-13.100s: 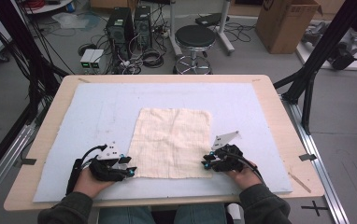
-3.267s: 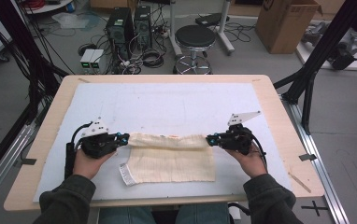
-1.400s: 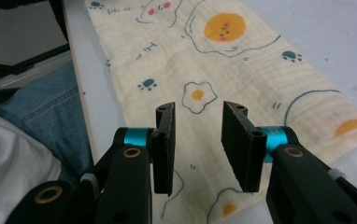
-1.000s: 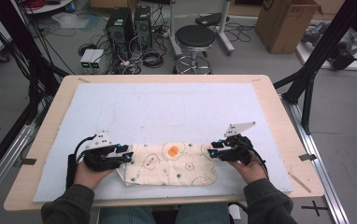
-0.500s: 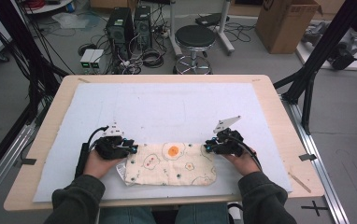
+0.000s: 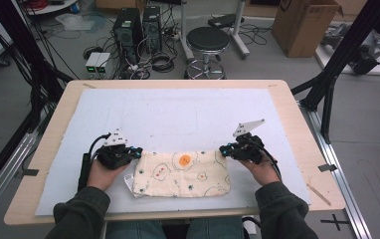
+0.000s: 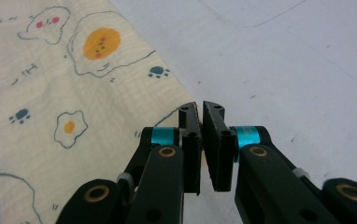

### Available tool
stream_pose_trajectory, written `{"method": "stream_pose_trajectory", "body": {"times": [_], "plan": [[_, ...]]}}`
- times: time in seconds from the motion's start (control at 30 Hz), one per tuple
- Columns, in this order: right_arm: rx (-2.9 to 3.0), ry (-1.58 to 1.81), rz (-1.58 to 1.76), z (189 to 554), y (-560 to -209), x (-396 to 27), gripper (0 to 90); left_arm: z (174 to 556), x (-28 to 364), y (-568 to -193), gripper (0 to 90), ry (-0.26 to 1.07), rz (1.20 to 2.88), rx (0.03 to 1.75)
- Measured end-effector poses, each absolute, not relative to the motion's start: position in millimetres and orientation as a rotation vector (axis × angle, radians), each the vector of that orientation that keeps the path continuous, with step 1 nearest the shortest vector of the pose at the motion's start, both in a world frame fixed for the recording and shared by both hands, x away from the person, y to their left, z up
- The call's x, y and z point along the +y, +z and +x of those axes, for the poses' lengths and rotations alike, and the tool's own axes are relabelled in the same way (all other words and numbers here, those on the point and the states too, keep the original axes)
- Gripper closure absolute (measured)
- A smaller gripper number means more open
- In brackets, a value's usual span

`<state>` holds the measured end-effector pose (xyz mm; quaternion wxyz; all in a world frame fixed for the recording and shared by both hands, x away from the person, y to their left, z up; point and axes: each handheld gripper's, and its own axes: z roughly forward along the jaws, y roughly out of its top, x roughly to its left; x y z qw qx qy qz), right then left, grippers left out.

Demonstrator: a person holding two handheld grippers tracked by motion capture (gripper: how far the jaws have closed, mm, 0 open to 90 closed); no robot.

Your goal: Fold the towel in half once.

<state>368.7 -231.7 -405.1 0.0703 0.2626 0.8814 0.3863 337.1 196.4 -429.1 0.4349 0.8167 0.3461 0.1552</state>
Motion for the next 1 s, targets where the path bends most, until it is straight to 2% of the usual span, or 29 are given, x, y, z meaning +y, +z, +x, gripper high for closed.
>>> {"method": "stream_pose_trajectory", "body": {"times": [0.43,0.5,0.67,0.77,0.83,0.9,0.97,1.0], "plan": [[2.632,1.031,0.963,394.6,-426.0,-222.9,80.1,349.6,196.1,-439.9,87.6,0.396,2.005,0.973],[2.623,1.031,0.968,395.2,-425.9,-224.4,76.2,348.9,197.2,-438.6,81.6,0.406,1.996,0.976],[2.598,1.12,0.896,387.3,-416.6,-226.3,68.3,347.1,195.4,-436.9,66.2,0.335,1.966,0.903],[2.633,1.154,0.836,385.0,-416.6,-222.8,63.5,349.0,189.3,-440.7,63.4,0.324,2.004,0.887],[2.661,1.109,0.824,385.5,-420.5,-218.3,61.8,351.2,186.0,-443.5,63.6,0.328,2.037,0.906],[2.672,1.057,0.814,386.8,-424.3,-214.2,64.4,351.9,184.8,-444.8,70.9,0.348,2.047,0.912],[2.678,1.012,0.808,387.9,-426.9,-211.2,75.2,353.1,186.7,-444.3,83.3,0.355,2.044,0.929],[2.679,1.001,0.804,388.4,-427.9,-210.2,81.1,353.5,186.9,-444.5,85.4,0.358,2.042,0.931]]}}
